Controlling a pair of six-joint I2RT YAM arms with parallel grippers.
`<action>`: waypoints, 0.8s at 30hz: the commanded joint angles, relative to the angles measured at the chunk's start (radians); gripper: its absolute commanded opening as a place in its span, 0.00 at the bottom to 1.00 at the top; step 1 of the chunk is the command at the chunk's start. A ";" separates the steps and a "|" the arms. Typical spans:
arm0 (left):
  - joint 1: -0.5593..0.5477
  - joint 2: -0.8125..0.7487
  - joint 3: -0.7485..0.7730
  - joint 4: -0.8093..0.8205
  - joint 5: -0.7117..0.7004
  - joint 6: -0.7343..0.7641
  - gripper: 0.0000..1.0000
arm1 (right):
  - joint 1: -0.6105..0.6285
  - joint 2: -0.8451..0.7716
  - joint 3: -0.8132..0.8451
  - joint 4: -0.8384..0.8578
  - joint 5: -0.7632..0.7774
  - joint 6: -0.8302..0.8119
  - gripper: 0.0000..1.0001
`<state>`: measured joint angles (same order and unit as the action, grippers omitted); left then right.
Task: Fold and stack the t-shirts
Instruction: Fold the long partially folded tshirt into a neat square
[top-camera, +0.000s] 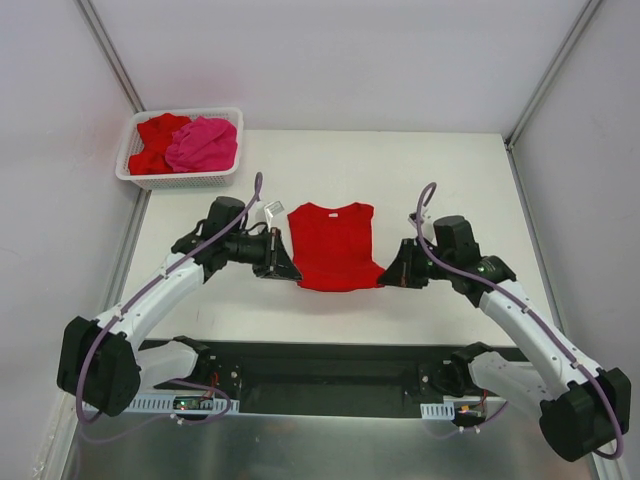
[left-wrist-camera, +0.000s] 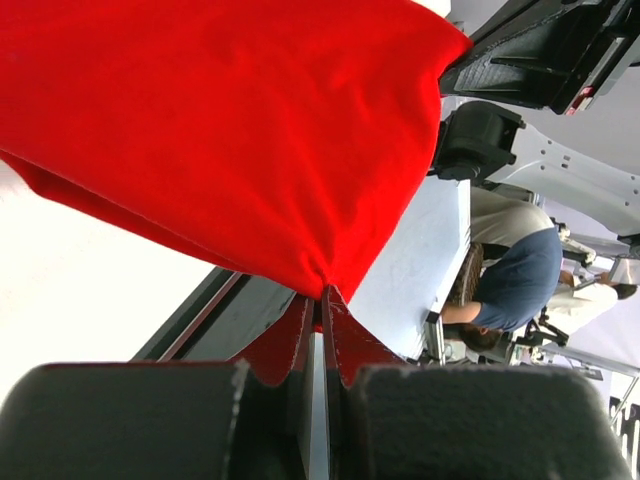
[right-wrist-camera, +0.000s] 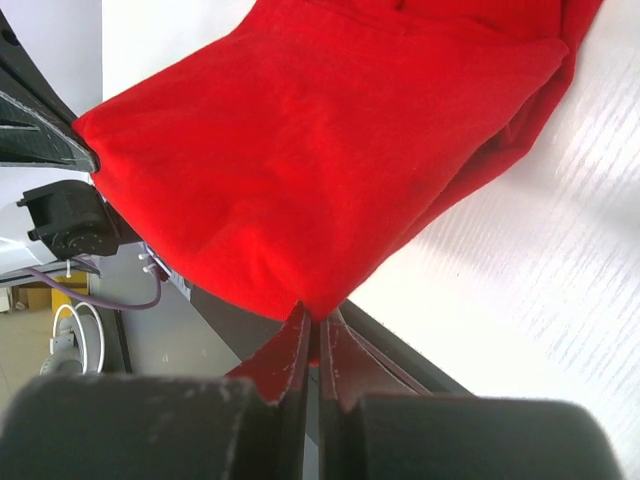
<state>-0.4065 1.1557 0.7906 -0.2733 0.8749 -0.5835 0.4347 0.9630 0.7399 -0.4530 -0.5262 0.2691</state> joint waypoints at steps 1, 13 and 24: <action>-0.008 -0.050 -0.034 -0.012 -0.007 -0.004 0.00 | 0.006 -0.047 -0.020 -0.033 0.022 0.012 0.01; -0.009 -0.106 -0.033 -0.033 -0.021 -0.012 0.00 | 0.032 -0.032 0.021 -0.024 0.022 0.013 0.01; -0.049 -0.129 -0.097 -0.033 -0.027 -0.039 0.00 | 0.079 -0.076 -0.072 0.011 0.009 0.065 0.01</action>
<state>-0.4335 1.0592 0.7094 -0.2974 0.8478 -0.5938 0.4969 0.9291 0.6945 -0.4614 -0.5190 0.2977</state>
